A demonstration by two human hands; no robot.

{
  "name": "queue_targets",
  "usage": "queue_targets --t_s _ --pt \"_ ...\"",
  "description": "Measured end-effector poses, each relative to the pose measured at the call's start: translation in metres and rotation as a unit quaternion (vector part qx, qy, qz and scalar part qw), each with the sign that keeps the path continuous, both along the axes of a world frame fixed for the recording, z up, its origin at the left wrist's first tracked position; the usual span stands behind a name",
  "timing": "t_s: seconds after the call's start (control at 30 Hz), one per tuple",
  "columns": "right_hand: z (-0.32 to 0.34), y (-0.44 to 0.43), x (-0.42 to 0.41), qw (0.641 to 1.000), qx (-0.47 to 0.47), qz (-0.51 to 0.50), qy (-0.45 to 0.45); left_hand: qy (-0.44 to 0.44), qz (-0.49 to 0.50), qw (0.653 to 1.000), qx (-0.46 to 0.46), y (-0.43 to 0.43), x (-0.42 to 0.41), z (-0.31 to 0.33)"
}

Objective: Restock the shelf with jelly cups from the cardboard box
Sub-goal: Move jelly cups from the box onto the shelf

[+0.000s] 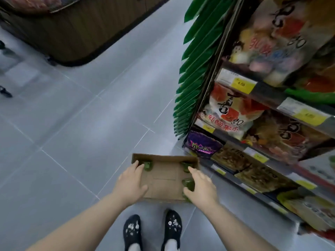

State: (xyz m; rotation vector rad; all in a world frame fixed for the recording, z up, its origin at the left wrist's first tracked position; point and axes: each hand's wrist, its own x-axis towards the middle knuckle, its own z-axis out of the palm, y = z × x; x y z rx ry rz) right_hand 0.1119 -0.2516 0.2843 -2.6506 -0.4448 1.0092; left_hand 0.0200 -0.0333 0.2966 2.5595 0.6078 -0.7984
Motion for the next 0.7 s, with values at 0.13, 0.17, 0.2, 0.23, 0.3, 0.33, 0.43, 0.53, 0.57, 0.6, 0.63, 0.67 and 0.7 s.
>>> queue_targets --t_s 0.13,0.17,0.2,0.23,0.3,0.33,0.43,0.53,0.57,0.6,0.63,0.67,0.7 --pt "-0.076 0.016 -0.004 0.999 -0.015 -0.023 0.037 0.015 0.017 0.999 -0.028 0.015 0.015 -0.076" --pt "-0.097 0.019 -0.005 0.999 -0.020 -0.027 0.043 0.014 0.023 0.999 -0.030 0.019 0.019 -0.099" --pt "-0.119 0.023 -0.005 0.998 -0.025 -0.026 0.050 0.013 0.029 0.999 -0.032 0.021 0.022 -0.124" --pt "-0.141 0.028 -0.006 0.997 -0.031 -0.026 0.059 0.015 0.036 0.999 -0.035 0.023 0.022 -0.149" --pt "-0.186 0.037 -0.007 0.996 -0.038 -0.032 0.068 0.018 0.041 0.998 -0.036 0.024 0.021 -0.198" --pt "-0.208 0.041 -0.007 0.996 -0.040 -0.035 0.069 0.020 0.036 0.999 -0.034 0.025 0.019 -0.223" --pt "-0.275 0.051 -0.007 0.996 -0.044 -0.029 0.068 0.029 0.020 0.999 -0.029 0.027 0.018 -0.295" --pt "-0.338 0.056 -0.002 0.997 -0.059 0.002 0.053 0.051 0.025 0.998 -0.004 0.032 0.025 -0.362" --pt "-0.357 0.057 0.001 0.996 -0.068 0.022 0.043 0.058 0.031 0.998 0.010 0.036 0.029 -0.385" --pt "-0.375 0.057 0.004 0.995 -0.080 0.044 0.033 0.063 0.045 0.997 0.022 0.039 0.035 -0.405" --pt "-0.392 0.055 0.007 0.993 -0.092 0.066 0.024 0.065 0.069 0.995 0.032 0.041 0.042 -0.425" --pt "-0.406 0.053 0.009 0.991 -0.105 0.087 0.017 0.063 0.099 0.992 0.039 0.042 0.047 -0.443" --pt "-0.419 0.050 0.012 0.987 -0.119 0.109 0.012 0.054 0.130 0.989 0.041 0.043 0.053 -0.460"
